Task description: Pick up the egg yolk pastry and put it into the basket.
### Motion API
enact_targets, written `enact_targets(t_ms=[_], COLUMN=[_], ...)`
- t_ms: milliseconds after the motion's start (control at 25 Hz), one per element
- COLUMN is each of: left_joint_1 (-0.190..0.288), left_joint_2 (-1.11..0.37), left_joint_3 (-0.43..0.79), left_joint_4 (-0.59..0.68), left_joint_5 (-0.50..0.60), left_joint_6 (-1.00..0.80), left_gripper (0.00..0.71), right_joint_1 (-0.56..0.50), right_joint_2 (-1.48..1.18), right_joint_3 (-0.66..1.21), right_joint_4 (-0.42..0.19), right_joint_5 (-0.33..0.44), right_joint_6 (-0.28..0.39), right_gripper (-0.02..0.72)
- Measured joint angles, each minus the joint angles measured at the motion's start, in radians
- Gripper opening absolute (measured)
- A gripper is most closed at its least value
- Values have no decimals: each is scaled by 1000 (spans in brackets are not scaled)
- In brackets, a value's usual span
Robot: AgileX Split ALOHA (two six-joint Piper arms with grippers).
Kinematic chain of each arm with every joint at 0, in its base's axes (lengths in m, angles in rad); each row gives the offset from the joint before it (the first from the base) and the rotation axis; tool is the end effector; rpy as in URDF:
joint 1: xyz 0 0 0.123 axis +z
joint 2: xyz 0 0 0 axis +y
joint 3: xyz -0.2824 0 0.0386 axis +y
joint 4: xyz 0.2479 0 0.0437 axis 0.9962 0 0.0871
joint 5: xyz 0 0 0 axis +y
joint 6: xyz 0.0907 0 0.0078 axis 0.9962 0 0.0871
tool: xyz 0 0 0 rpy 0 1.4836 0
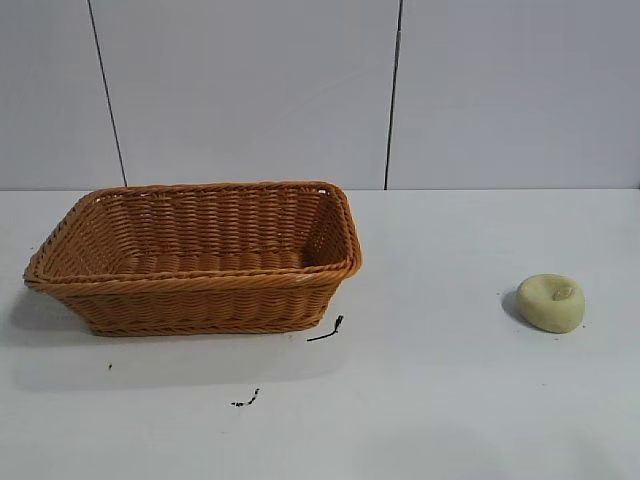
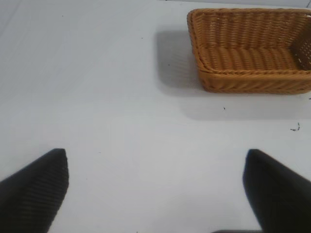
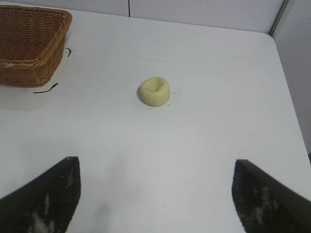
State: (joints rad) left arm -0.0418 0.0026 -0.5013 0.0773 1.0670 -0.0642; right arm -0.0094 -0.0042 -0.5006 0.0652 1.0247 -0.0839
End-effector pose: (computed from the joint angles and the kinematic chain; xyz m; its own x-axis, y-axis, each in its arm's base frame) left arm -0.0047 0.0064 0.2772 -0.4606 -0.0075 -0.8876 -0.0306 0.9995 0.0074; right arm -0.0042 0.0051 0.2804 -0.4159 -0.0460 -0.9083 -0.0620 0.9978 -0.0221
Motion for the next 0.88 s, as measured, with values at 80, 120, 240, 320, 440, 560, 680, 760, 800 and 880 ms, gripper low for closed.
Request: enact_targets(t_ms=[80, 120, 240, 320, 440, 560, 680, 760, 800, 880], left_joint_1=[0, 0, 0, 0, 0, 0, 0, 0, 0, 0], left_joint_2=[0, 0, 0, 0, 0, 0, 0, 0, 0, 0], left_joint_3=[0, 0, 0, 0, 0, 0, 0, 0, 0, 0], left_joint_4=[0, 0, 0, 0, 0, 0, 0, 0, 0, 0], left_joint_5=[0, 0, 0, 0, 0, 0, 0, 0, 0, 0], left_joint_6=[0, 0, 0, 0, 0, 0, 0, 0, 0, 0], left_gripper=[696, 696, 696, 696, 696, 696, 696, 696, 696, 696], right_joint_1=[0, 0, 0, 0, 0, 0, 0, 0, 0, 0], right_joint_2=[0, 0, 0, 0, 0, 35, 170, 305, 368, 521], right_joint_3=[0, 0, 0, 0, 0, -30, -85, -129, -152, -210], right_joint_4=[0, 0, 0, 1, 3, 3, 3, 3, 3, 3], right_joint_5=[0, 0, 0, 0, -2, -2, 6, 7, 7, 7], right_joint_6=[0, 0, 0, 0, 0, 0, 1, 1, 1, 2], right_gripper=[587, 587, 587, 587, 587, 593, 615, 622, 622, 622])
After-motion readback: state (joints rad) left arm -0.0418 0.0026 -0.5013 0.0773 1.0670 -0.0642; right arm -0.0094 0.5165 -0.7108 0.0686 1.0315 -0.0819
